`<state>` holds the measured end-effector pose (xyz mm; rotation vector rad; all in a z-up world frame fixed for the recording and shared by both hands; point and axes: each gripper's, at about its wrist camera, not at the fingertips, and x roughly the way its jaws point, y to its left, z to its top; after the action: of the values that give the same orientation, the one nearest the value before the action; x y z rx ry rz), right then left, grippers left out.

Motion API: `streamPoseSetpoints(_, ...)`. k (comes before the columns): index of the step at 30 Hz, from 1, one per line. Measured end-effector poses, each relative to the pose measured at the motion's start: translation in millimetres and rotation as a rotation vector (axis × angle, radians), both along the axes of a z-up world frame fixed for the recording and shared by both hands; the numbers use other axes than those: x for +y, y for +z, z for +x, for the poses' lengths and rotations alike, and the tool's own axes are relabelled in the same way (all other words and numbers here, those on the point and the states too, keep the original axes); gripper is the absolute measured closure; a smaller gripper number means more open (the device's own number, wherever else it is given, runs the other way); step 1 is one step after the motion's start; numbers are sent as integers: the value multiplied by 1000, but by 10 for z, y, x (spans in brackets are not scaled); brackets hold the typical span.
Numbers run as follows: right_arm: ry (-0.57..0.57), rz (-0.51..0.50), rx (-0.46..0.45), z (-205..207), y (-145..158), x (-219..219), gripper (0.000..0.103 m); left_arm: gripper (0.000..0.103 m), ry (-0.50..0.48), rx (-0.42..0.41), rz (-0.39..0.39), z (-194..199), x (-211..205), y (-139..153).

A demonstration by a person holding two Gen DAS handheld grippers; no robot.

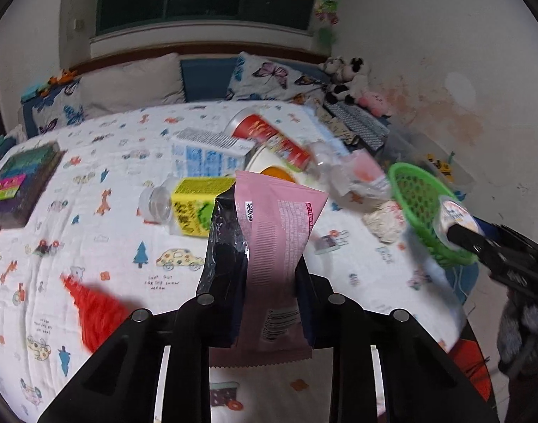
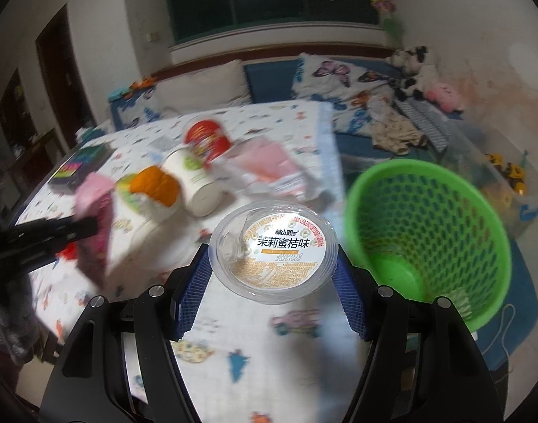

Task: Collect trash
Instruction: 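Carry both items over the green basket and open both grippers to drop them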

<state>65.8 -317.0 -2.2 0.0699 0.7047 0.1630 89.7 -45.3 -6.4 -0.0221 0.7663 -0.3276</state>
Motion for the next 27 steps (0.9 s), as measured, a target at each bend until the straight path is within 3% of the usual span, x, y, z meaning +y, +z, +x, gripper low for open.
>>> streamPoseSetpoints(6,-129,-33,14,154,-61,-499,36,77,-85,-35,-43,-61,-208,284)
streamPoseSetpoints(13,-219,-34,65,335,-316,-951,36,77,-187,-14,-75,120,-658,426)
streamPoseSetpoints(23,-246,-9,138,508,-624,-1289,34,77,-325,42,-77,510,-1562,418)
streamPoseSetpoints(27,-250,6,145,501,-663,-1355,26,77,-362,44,-67,659,-1930,424)
